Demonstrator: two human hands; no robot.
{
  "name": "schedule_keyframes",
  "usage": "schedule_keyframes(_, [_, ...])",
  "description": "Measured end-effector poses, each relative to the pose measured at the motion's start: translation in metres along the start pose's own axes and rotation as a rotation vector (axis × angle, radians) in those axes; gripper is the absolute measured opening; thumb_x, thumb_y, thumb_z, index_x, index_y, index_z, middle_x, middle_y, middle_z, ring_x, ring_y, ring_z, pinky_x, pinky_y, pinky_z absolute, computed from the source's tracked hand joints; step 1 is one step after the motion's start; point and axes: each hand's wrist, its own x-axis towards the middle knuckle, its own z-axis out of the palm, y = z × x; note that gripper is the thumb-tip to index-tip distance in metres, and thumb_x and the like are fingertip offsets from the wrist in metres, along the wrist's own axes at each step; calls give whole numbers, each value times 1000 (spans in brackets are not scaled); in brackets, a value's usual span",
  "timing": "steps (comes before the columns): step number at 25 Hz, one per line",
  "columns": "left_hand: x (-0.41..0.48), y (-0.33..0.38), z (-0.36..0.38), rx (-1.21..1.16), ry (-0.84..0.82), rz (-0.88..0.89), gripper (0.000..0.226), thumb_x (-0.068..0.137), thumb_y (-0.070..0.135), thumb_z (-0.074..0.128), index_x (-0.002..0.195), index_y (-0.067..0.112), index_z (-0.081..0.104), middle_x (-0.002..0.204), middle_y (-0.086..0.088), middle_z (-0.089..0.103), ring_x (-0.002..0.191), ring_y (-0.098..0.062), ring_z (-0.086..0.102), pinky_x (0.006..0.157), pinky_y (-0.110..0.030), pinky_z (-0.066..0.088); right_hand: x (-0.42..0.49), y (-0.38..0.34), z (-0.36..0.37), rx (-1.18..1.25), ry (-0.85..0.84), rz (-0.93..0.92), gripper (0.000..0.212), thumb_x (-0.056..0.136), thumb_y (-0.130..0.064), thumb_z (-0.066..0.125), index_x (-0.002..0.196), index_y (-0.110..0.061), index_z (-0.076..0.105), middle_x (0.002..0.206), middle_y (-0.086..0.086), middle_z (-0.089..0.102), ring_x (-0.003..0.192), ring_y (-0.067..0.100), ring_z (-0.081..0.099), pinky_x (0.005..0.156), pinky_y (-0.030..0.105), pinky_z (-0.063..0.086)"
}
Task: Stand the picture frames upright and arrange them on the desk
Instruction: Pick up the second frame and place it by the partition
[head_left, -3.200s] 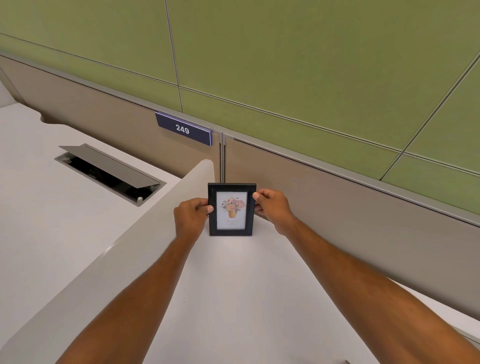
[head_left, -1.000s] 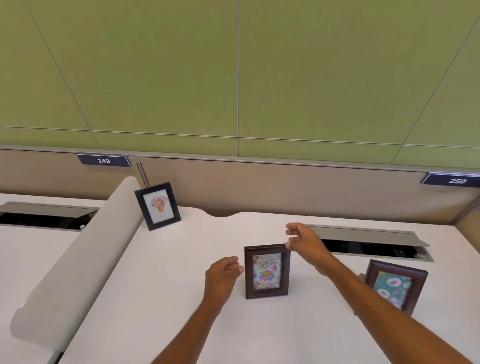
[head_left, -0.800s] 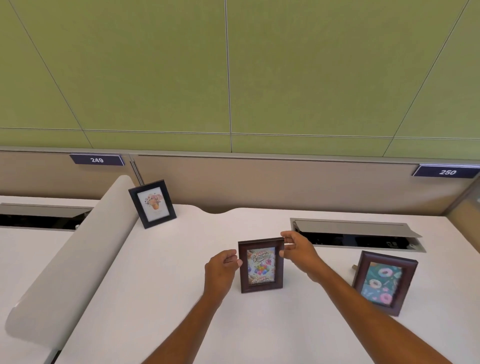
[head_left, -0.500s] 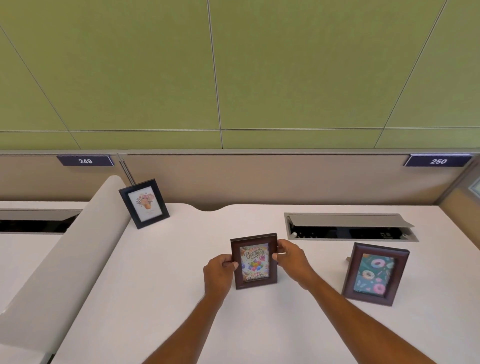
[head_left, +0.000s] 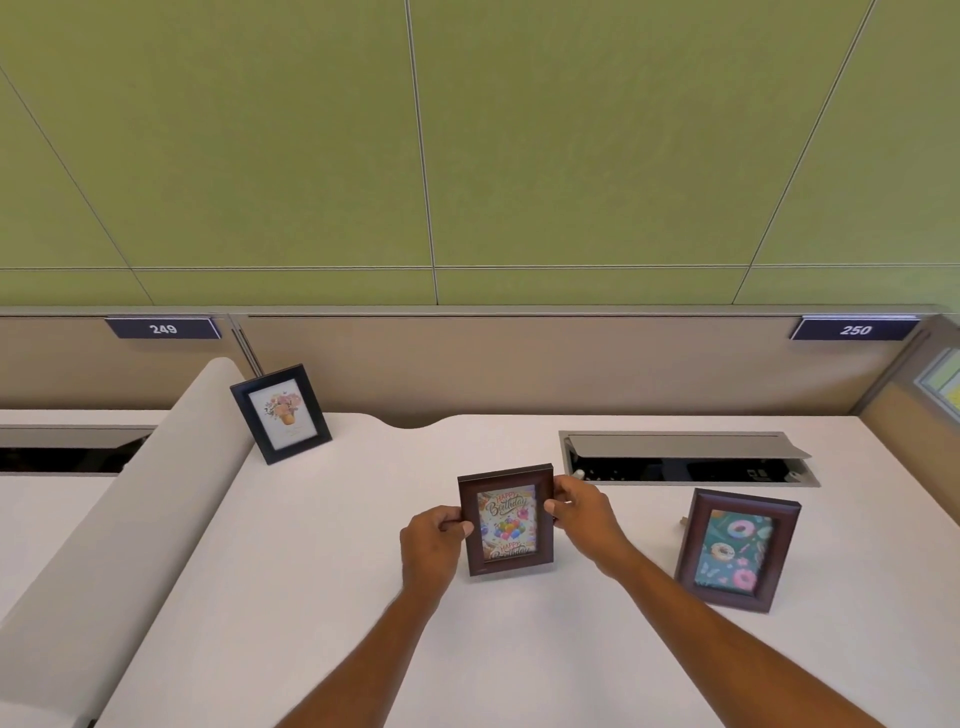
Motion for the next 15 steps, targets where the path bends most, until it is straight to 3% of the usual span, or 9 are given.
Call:
schedule_keyframes(7, [5, 31, 0, -24, 18, 88, 11, 92, 11, 76, 100, 12, 84, 89, 0, 84, 79, -20, 74, 81, -41, 65, -2, -31, -34, 35, 5, -61, 25, 104, -4, 62, 121, -16, 76, 110, 8, 79, 112, 30, 75, 96, 51, 65])
schedule_keyframes(15, [-7, 107, 37, -30, 88, 224, 17, 89, 12, 78, 104, 15, 86, 90, 3, 85, 81, -18, 77, 86, -43, 65, -1, -57, -125, 85, -6, -162, 31, 103, -3, 63, 109, -29, 79, 104, 7, 80, 110, 29, 77, 98, 49, 65])
